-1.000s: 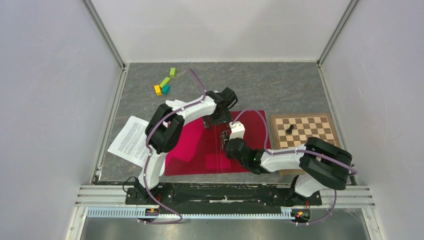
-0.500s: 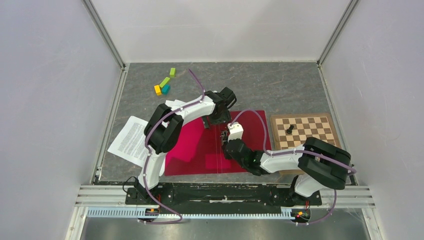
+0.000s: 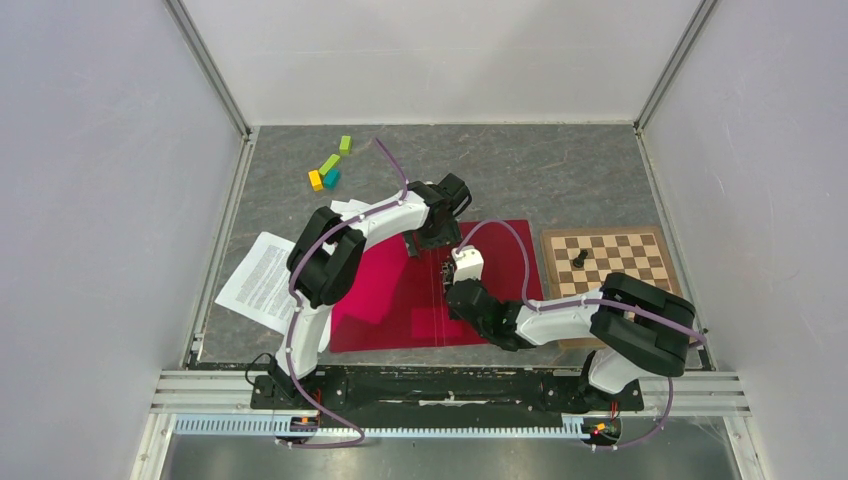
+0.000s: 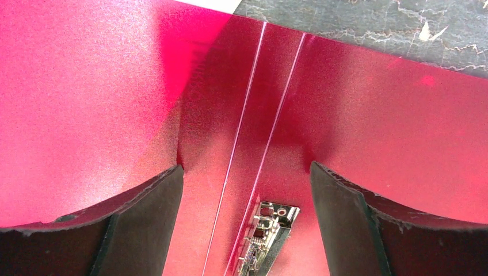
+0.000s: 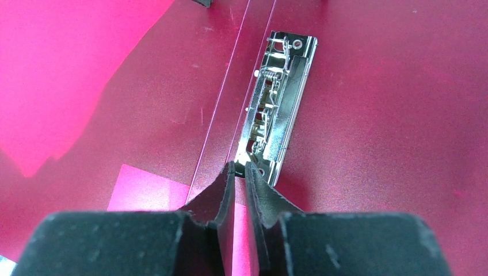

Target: Put the files into the folder

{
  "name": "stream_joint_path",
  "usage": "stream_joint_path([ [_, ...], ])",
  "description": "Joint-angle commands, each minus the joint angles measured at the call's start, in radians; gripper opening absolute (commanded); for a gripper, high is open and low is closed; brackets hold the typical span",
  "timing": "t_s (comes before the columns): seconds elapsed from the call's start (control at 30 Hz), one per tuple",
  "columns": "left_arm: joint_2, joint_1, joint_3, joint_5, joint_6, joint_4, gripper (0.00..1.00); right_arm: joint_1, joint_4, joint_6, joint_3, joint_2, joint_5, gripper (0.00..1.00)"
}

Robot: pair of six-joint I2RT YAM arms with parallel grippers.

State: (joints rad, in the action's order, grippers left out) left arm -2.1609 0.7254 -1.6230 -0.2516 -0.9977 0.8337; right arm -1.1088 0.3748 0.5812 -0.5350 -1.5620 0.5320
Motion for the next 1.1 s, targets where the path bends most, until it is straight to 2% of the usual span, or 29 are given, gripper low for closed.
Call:
stream_joint_path([
  [0.0,-0.158,-0.017,0.115,0.053,-0.040,0.103,0.88,-0.002,-0.019,0.017,-0.009,-0.001,0.034,0.10],
  [0.37,-0.162,-0.019,0.119,0.053,-0.044,0.104,0.88,-0.002,-0.109,0.042,-0.024,-0.020,0.060,0.00],
  [0.8,-0.180,-0.025,0.125,0.045,-0.053,0.105,0.86,-0.003,-0.318,0.127,-0.045,-0.100,0.118,0.00],
  [1.07,-0.210,-0.029,0.125,0.045,-0.053,0.104,0.86,-0.008,-0.346,0.184,0.017,-0.115,0.121,0.00],
])
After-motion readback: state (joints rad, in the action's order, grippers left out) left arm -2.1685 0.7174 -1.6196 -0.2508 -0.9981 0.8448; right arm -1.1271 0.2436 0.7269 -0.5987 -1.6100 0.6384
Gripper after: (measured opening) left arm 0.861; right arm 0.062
